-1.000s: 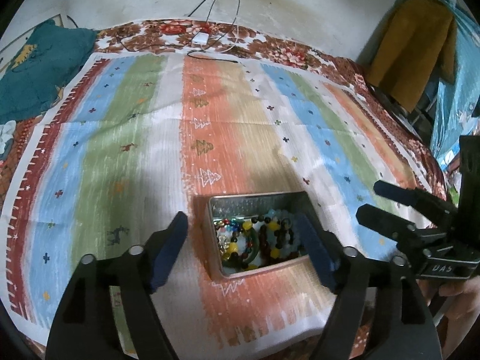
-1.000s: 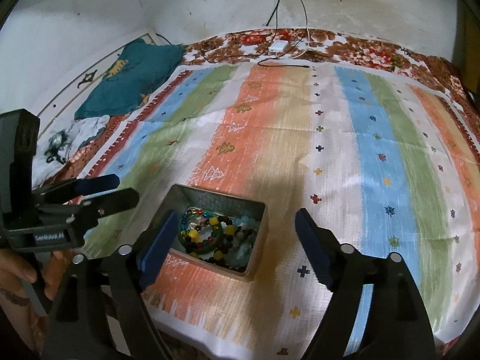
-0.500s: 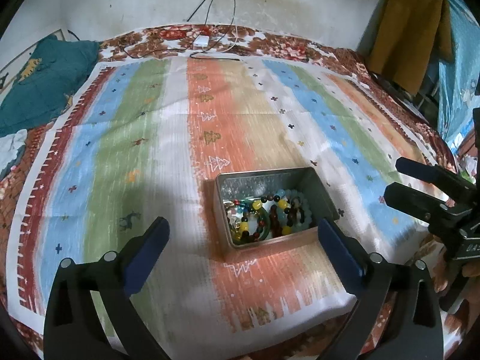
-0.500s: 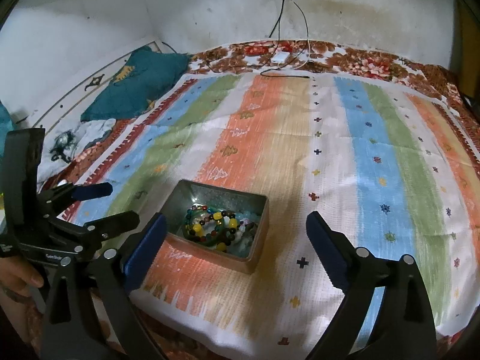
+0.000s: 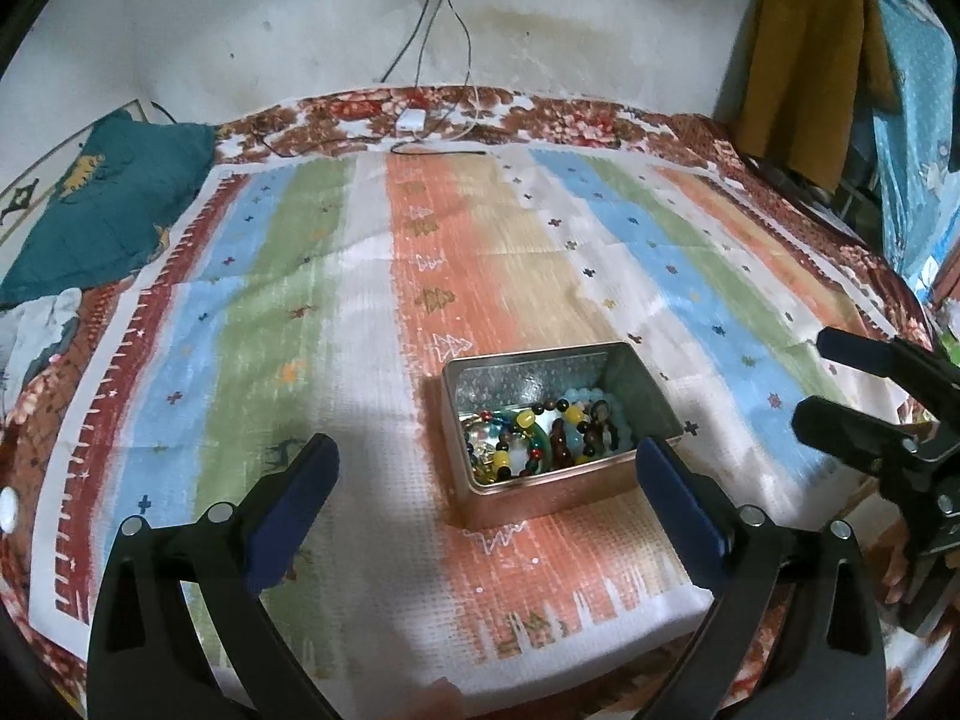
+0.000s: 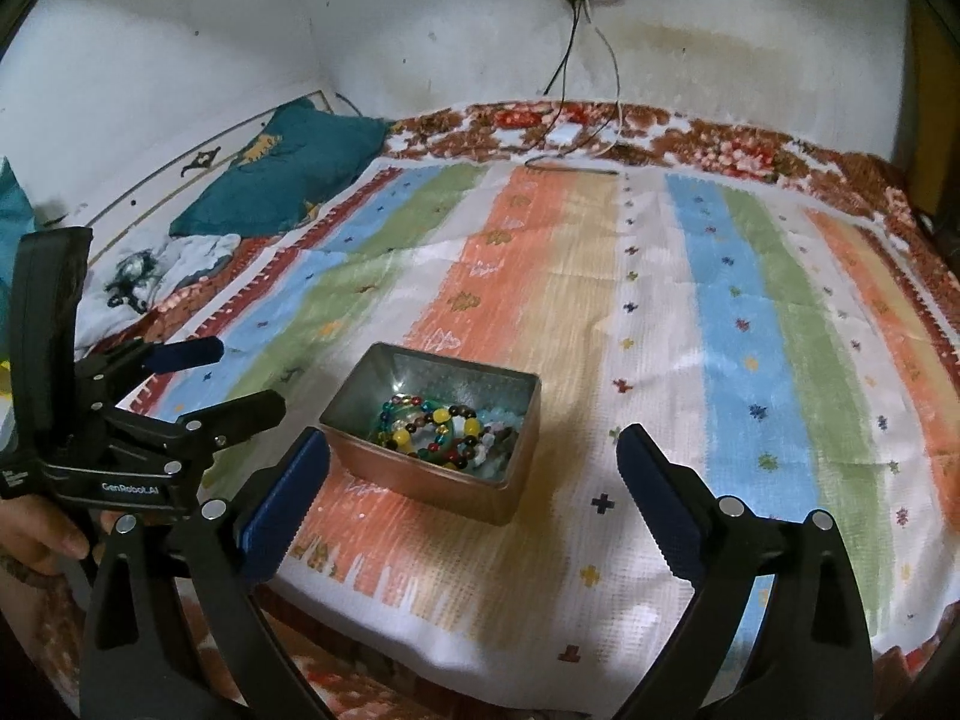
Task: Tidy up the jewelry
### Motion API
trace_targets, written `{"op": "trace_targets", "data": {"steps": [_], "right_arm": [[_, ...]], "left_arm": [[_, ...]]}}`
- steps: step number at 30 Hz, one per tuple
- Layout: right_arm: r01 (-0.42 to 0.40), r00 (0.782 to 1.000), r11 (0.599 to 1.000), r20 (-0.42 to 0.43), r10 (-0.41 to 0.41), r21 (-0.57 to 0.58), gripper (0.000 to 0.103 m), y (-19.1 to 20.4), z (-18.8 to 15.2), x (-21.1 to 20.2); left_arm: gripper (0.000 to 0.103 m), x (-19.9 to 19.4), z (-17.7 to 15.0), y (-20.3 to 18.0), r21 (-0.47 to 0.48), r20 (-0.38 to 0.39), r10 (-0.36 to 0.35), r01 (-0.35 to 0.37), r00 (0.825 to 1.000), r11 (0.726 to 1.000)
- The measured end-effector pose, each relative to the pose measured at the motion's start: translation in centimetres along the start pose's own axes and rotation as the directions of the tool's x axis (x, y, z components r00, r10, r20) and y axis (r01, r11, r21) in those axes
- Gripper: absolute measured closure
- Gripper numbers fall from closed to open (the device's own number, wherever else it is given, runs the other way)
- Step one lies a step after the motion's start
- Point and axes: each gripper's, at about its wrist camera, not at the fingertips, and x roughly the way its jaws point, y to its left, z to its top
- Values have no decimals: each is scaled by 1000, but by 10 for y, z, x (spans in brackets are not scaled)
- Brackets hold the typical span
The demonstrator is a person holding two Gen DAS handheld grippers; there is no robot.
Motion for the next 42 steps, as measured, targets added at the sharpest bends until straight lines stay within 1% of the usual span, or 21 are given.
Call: {"op": "trace_targets", "data": {"steps": [3,6,11,16,21,34,42], "right_arm": [[-16,1000,999,19,15,30,6,-4,-1,-6],[-12,1000,999,29,11,51,6,-10,-3,-9],[-16,999,997,35,13,73,6,-15,-4,-9],[-1,999,999,34,-1,52,6,-10,-6,-10],[2,999,999,43,-4,48,6,-9,-9,-13],[38,999,999,9,-38,-10,6,2,-13,-9],[61,998,998,2,-61,-5,6,3,-12,-6]], "left_arm": [[6,-4,-2,-2,8,26,9,-9,1000,1000],[6,-7,-3,-1,4,52,25,-26,998,1000],[6,-10,-3,0,-4,66,23,-23,998,1000],[6,-9,-4,1,-11,62,18,-18,998,1000],[6,-11,-6,-4,12,67,10,-11,998,1000],[6,-13,-7,-9,20,84,-7,5,996,1000],[6,-14,-6,-9,23,81,-11,9,997,1000]]}}
